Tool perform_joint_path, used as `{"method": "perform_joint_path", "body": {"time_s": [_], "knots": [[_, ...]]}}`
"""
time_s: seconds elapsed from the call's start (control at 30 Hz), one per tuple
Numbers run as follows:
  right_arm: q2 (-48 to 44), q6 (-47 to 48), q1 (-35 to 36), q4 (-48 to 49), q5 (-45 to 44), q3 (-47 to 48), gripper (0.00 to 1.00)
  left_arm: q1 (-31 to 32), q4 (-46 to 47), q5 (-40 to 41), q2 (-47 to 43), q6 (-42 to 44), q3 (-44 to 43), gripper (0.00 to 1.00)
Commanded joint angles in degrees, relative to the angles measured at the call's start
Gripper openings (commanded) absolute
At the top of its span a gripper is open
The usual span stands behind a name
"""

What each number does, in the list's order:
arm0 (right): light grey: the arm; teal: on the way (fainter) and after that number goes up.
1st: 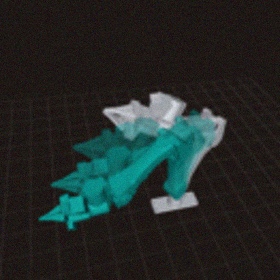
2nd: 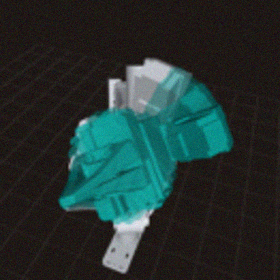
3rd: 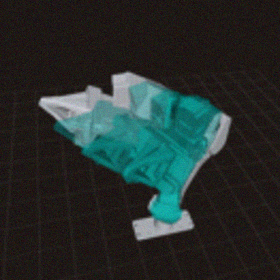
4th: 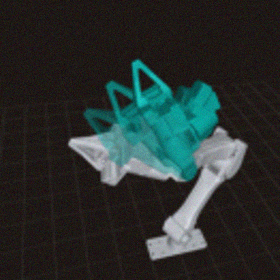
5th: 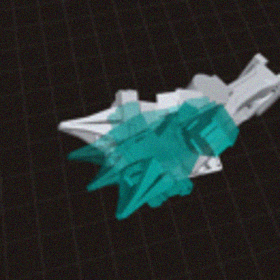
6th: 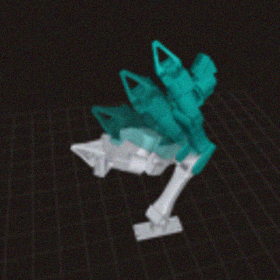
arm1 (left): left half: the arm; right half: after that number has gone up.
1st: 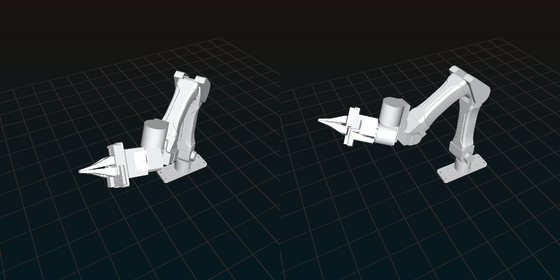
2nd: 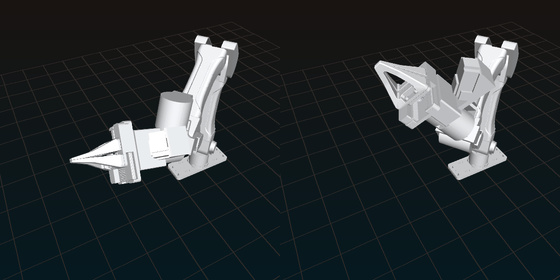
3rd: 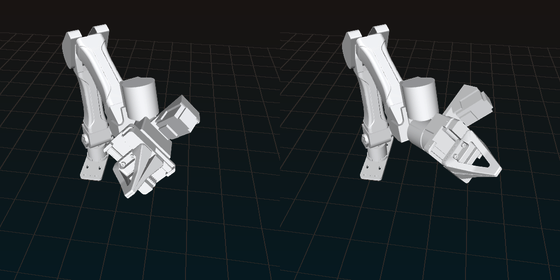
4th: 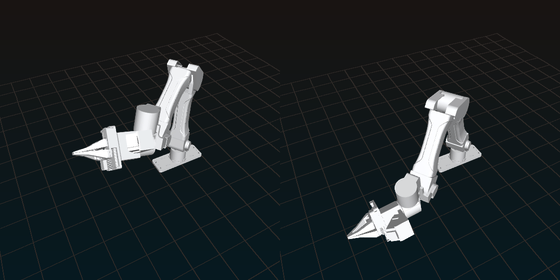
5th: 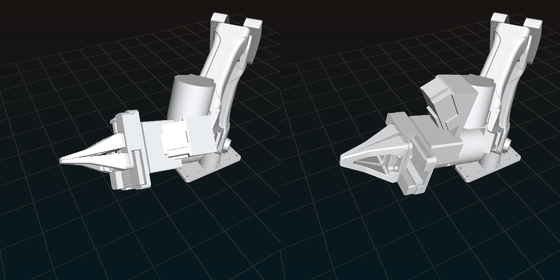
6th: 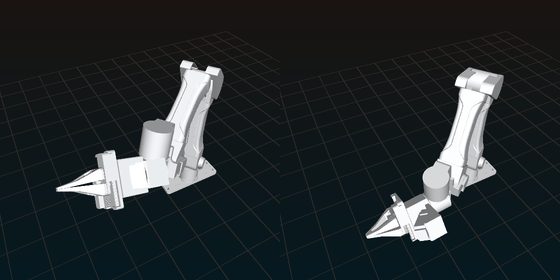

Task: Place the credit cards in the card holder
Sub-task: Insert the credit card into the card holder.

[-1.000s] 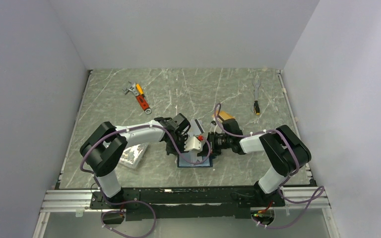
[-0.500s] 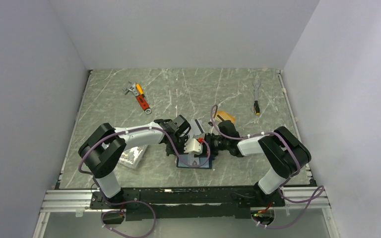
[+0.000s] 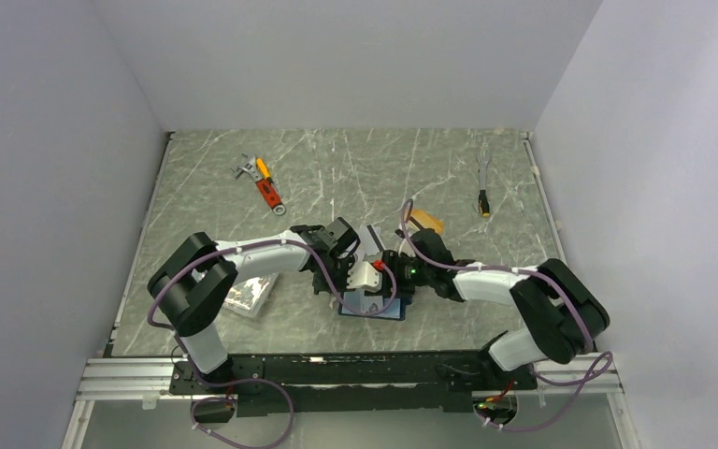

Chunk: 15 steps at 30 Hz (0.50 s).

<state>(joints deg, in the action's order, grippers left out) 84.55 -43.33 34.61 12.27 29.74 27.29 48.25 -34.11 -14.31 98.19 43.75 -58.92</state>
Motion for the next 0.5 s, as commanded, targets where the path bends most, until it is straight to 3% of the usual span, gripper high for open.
{"method": "perform_joint_path", "body": {"time_s": [0.0, 0.47], "knots": [[-3.8, 2.6, 0.0, -6.8, -4.5, -0.8, 0.52, 1.1, -0.4, -4.2, 0.2, -0.6, 1.8, 0.0], [-9.9, 3.6, 0.0, -14.7, -5.7, 1.7, 0.39, 1.0, -1.4, -8.4, -2.8, -2.4, -0.8, 0.0]]}}
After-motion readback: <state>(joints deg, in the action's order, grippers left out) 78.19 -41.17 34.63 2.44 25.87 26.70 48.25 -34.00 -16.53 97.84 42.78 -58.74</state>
